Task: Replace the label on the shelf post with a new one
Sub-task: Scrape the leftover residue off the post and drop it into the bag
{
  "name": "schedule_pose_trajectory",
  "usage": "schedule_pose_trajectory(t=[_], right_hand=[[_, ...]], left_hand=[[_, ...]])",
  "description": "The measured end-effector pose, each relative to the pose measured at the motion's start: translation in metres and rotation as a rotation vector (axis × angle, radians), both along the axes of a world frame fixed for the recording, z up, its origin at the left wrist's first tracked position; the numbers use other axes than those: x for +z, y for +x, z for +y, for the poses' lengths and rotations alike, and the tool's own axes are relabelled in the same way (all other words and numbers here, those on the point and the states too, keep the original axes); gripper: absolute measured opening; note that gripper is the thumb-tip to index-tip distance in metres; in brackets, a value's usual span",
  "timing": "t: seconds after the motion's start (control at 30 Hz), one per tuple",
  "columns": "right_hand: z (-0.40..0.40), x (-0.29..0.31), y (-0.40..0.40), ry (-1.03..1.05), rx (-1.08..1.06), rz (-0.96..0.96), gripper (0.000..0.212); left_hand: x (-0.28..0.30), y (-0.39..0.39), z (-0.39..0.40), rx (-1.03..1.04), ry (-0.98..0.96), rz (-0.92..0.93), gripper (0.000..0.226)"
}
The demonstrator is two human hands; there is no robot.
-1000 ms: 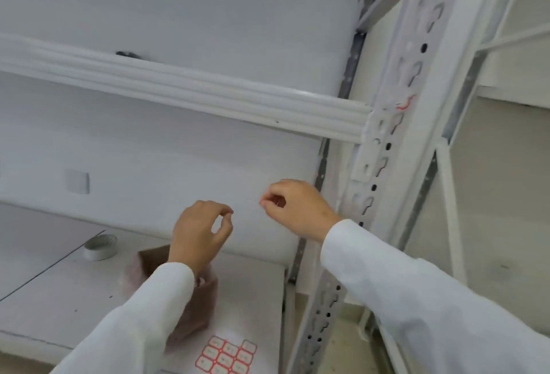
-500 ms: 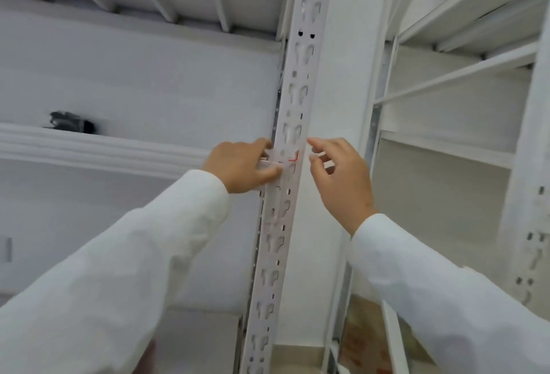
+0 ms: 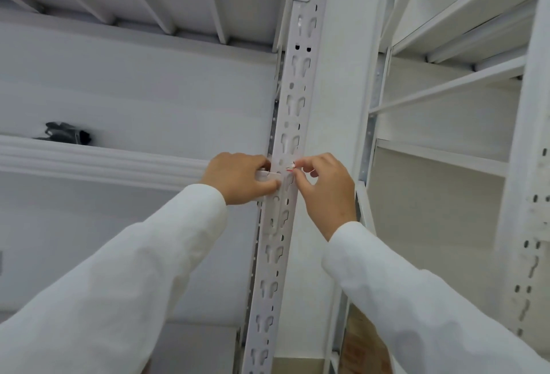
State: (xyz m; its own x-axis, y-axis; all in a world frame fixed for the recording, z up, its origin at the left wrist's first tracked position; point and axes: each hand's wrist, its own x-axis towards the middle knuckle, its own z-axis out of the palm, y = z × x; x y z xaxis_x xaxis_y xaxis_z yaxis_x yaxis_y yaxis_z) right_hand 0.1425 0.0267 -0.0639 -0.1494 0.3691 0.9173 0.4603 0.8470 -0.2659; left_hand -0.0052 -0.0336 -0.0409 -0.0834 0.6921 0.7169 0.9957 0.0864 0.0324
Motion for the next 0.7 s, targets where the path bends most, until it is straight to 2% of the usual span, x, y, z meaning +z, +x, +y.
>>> schedule_pose_trajectory(t=[0.2, 0.3, 0.4, 0.47, 0.53, 0.6, 0.7], right_hand=[[-0.002, 0.006, -0.005, -0.11, -0.004, 0.018, 0.01], [-0.002, 0.011, -0.001, -0.168, 0.076, 0.054, 0.01], [0.002, 0.015, 0.005, -0.133, 0.145, 0.115, 0.009], [0.006, 0.017, 0.011, 0.051, 0.086, 0.068, 0.005], [0.012, 0.021, 0.016, 0.448, -0.07, -0.116, 0.009], [0.022, 0.028, 0.02, 0.768, -0.128, -0.288, 0.009], [0.027, 0.042, 0.021, 0.95, -0.138, -0.449, 0.011]], left_hand=[[-0.001, 0.0, -0.001, 0.008, -0.027, -0.003, 0.036], [-0.001, 0.002, -0.001, 0.002, -0.038, -0.002, 0.036], [0.001, 0.001, -0.002, 0.0, -0.043, -0.008, 0.033], [0.003, 0.001, -0.003, 0.004, -0.049, 0.004, 0.034], [0.003, 0.001, -0.003, 0.009, -0.045, 0.009, 0.035], [0.003, 0.001, -0.002, 0.012, -0.037, 0.004, 0.036], [0.003, 0.001, -0.001, 0.01, -0.035, 0.003, 0.034]])
